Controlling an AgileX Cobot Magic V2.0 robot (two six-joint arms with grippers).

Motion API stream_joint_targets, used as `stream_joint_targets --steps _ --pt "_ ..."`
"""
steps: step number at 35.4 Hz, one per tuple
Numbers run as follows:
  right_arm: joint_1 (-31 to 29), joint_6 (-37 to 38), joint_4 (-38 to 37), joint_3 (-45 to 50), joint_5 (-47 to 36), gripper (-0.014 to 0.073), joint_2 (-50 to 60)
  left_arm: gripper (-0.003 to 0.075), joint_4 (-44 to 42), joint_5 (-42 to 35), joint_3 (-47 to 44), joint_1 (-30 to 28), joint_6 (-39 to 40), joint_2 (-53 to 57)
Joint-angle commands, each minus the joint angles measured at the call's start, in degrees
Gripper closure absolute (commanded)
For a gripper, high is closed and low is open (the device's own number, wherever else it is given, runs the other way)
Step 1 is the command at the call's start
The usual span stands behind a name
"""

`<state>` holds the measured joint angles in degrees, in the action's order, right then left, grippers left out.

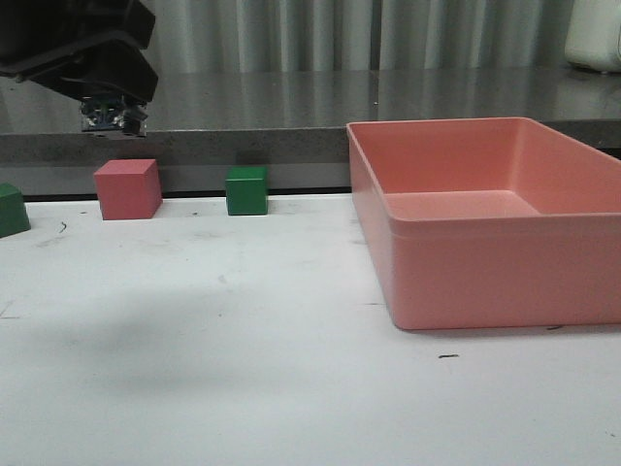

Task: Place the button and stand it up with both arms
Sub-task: 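Lift the button with the left gripper and tilt it, then lower the button upright onto the table with the left gripper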

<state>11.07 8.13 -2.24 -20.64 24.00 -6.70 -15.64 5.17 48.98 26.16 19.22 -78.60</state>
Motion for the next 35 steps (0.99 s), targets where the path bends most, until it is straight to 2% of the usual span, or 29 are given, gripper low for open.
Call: stream_joint_targets --steps 1,6,9,12,17,29,32,35 --pt "-0.5 -0.5 -0.9 -1.4 -4.6 0.0664 -0.6 0.0566 -2.0 -16.4 -4.3 0.1 0.0 2.1" --pt "-0.5 -0.5 -0.9 -1.4 -4.6 0.0664 -0.6 0.0565 -2.3 -38.5 -13.9 -2.5 -5.5 2.1" --pt "-0.5 -0.5 -0.9 -1.4 -4.6 0.0664 -0.6 0.0565 0.7 -47.9 -18.2 -5.3 -9.9 1.8" --pt "-0.5 -0.5 -0.9 -1.4 -4.6 0.0664 -0.6 0.0565 4.7 -54.0 -21.3 -8.8 -11.2 0.2" --pt "-0.5 -0.5 -0.9 -1.4 -4.6 0.0664 -0.6 0.0565 5.8 -61.7 -23.6 -12.4 -11.2 -4.4" --pt "-0.5 -0.5 -0.9 -1.4 -4.6 0.0664 -0.6 0.0565 4.3 -79.6 -23.7 -12.5 -11.4 -20.2" --pt "-0.5 -0.5 -0.9 -1.4 -4.6 0.0664 -0.6 0.0565 4.3 -83.0 -23.7 -12.5 -11.4 -23.7" --pt "-0.5 -0.5 -0.9 -1.4 -4.6 0.0664 -0.6 0.0565 3.9 -83.0 -23.6 -12.5 -11.4 -26.3"
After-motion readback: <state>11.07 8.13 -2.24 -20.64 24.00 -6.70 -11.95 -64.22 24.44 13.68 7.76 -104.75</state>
